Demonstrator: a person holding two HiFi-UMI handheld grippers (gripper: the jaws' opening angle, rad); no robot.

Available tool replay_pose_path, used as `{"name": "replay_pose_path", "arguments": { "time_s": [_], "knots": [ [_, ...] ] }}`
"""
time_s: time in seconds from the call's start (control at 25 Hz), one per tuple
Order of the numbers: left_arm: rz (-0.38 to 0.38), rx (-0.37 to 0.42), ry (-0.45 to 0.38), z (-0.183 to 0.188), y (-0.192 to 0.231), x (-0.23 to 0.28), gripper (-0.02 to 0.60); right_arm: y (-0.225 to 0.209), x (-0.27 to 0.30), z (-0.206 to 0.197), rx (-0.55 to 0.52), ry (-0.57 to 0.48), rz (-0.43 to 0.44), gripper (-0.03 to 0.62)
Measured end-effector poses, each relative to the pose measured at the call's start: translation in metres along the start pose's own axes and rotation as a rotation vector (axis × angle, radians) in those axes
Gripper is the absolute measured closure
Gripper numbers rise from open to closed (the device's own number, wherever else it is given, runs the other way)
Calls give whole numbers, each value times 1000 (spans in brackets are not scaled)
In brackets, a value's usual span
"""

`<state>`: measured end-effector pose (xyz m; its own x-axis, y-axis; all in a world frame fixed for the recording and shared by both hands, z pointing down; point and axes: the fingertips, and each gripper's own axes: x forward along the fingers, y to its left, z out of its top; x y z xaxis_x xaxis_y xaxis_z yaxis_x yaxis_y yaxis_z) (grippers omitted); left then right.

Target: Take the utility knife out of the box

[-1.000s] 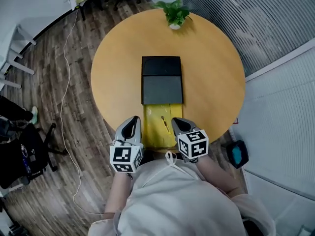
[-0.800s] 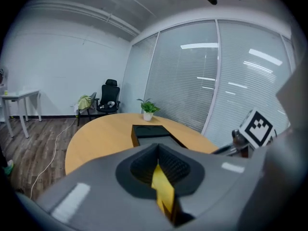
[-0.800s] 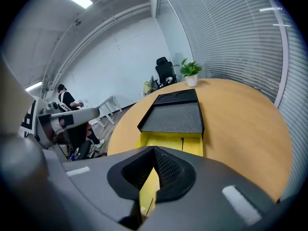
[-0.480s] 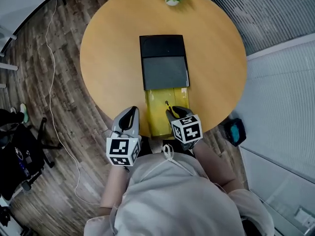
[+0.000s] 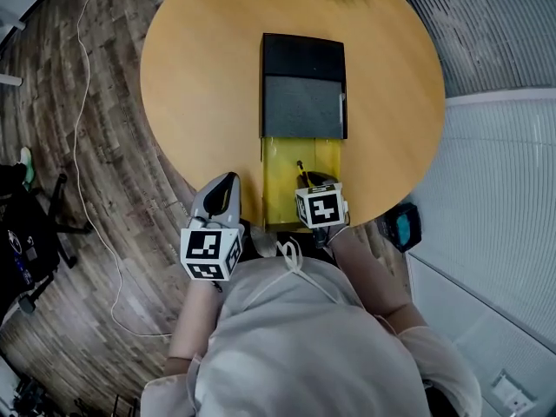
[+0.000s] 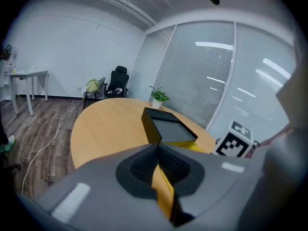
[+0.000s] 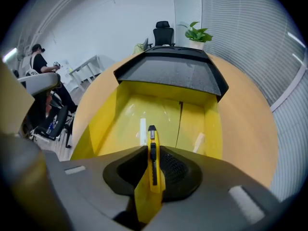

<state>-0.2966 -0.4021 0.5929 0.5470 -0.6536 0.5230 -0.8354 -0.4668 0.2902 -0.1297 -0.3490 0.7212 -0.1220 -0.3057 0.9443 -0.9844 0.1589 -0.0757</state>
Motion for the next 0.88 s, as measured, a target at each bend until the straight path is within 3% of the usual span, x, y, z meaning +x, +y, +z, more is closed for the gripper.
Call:
{"name": "replay_pose_path", "arguments": {
  "time_s": [0.2,0.52,0.64,0.88],
  "knots": [
    [15,-14,-6,-3,5,4,575,-3,8,0,-83,13,-9,516],
    [-3,9,-18,12,-3,-7,575,5,-8,-2,-39,13,35,530],
    [-14,32,-29,22,-11,-5,575,5,-23,9,-12,-51,67,530],
    [-57,94,-68,49,-39,-7,575,-2,-85,51,-9,-279,71,530]
  ]
}}
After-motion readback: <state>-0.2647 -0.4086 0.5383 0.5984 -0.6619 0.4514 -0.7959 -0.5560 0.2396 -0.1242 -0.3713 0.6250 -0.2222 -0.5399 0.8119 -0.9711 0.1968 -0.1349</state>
